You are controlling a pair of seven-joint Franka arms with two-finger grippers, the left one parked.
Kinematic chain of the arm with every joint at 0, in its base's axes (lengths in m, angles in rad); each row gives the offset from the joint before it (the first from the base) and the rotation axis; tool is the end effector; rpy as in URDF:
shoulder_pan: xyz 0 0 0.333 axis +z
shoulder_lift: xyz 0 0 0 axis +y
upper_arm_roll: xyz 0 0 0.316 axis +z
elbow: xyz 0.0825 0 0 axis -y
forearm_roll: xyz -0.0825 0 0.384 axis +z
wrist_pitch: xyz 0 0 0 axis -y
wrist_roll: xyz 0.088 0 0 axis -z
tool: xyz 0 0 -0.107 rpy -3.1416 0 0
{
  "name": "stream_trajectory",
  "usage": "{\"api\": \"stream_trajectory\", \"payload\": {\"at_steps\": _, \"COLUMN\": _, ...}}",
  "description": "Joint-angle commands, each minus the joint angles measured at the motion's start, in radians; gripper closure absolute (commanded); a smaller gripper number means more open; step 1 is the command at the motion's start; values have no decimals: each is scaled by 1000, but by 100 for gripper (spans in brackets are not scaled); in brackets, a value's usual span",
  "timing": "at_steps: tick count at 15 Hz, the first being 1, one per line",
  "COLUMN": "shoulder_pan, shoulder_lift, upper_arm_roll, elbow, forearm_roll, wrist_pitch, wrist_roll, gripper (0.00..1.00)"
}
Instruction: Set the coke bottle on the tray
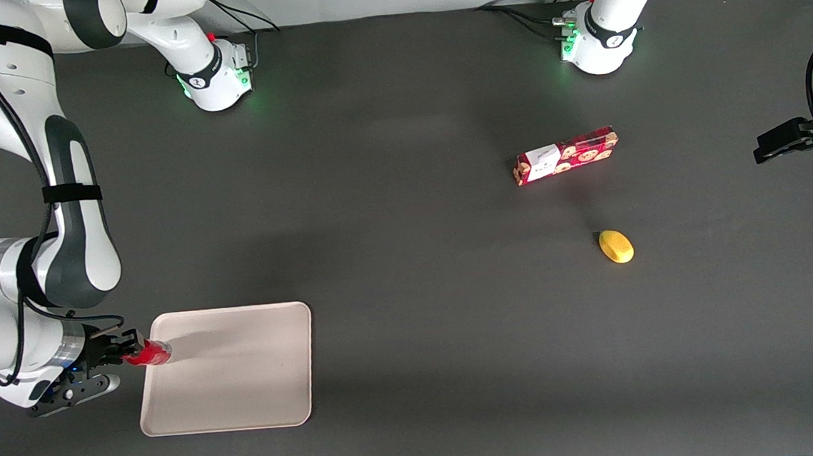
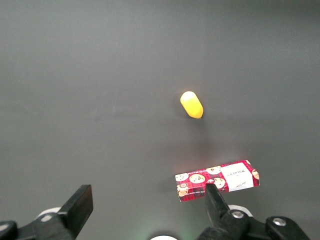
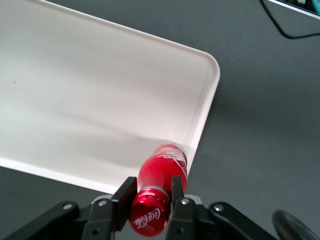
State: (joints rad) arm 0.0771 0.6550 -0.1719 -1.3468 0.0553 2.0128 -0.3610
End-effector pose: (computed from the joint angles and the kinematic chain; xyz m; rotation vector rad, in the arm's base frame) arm 0.7294 -0.0389 0.3467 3.0546 0.4290 0.0117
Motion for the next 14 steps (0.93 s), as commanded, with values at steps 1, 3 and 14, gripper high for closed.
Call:
{"api": "stream_trajectory", "payload": {"at_steps": 1, "shoulder_pan": 10, "shoulder_lift": -48, "upper_arm_roll": -8, "elbow": -43, "forearm_roll": 61, "wrist_pitch": 20, "wrist_roll": -35, "gripper": 98}}
{"api": "stream_trajectory", "payload": {"at_steps": 3, "shoulder_pan": 7, "shoulder_lift": -40, "upper_arm_roll": -8, "elbow": -45, "forearm_roll": 83, "wrist_pitch": 35, "wrist_roll": -36, "gripper": 95}}
{"api": "stream_trajectory", "payload": {"at_steps": 14, "shoulder_pan": 30, "shoulder_lift": -115, "upper_arm_roll": -8, "elbow": -81, "forearm_roll": 74, "wrist_pitch": 6, "wrist_roll": 16, "gripper": 0}}
